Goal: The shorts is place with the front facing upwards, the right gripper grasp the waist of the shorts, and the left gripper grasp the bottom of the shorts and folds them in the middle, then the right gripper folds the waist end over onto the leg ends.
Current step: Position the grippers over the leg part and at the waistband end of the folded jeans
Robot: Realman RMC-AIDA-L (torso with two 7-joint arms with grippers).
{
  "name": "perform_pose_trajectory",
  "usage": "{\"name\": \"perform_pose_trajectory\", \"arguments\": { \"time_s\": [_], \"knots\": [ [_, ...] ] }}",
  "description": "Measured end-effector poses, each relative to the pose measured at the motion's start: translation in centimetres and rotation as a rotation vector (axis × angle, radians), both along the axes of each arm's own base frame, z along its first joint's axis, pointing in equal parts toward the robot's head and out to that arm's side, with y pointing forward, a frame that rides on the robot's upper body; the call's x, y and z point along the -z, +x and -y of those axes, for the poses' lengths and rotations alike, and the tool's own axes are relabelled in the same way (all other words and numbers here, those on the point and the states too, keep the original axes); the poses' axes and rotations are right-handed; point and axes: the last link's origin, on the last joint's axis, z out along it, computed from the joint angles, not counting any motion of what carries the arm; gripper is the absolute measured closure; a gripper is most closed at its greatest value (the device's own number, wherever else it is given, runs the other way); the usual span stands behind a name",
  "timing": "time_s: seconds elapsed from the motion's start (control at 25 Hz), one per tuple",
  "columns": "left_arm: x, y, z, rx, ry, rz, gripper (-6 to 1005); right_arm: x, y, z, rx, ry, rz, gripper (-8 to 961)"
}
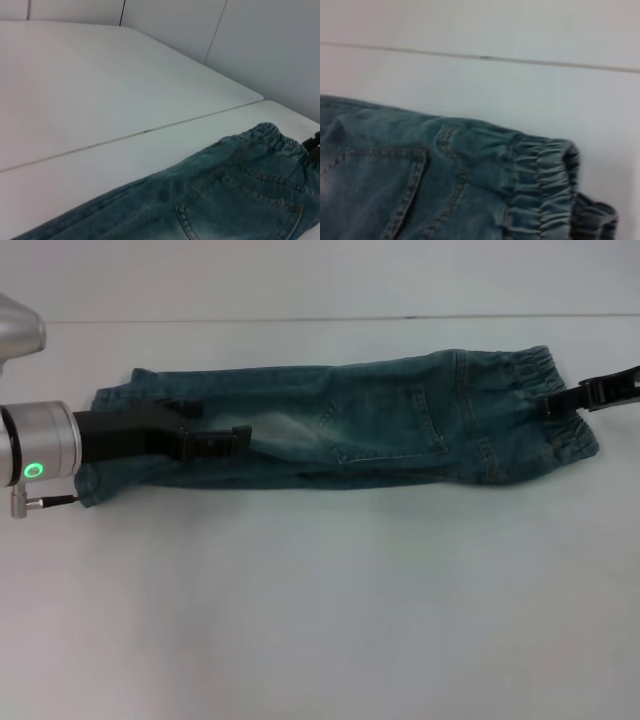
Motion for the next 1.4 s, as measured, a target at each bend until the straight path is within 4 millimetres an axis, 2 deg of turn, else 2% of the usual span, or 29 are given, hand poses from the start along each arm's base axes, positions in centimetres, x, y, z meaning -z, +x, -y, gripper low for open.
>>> {"name": "perform_pose_trajectory", "arguments": {
  "time_s": [0.8,1.4],
  "knots": [
    [0.0,0.5,-0.3,0.005,-0.001,0.004,50,3.0,-0.4,0.2,-0.048,-0.031,0.016,27],
    [0.1,0.1,-0.2,-0.006,0.007,0.002,54,1.7,-1.2,1.2,-0.107,-0.106,-0.044,47]
  ]
}}
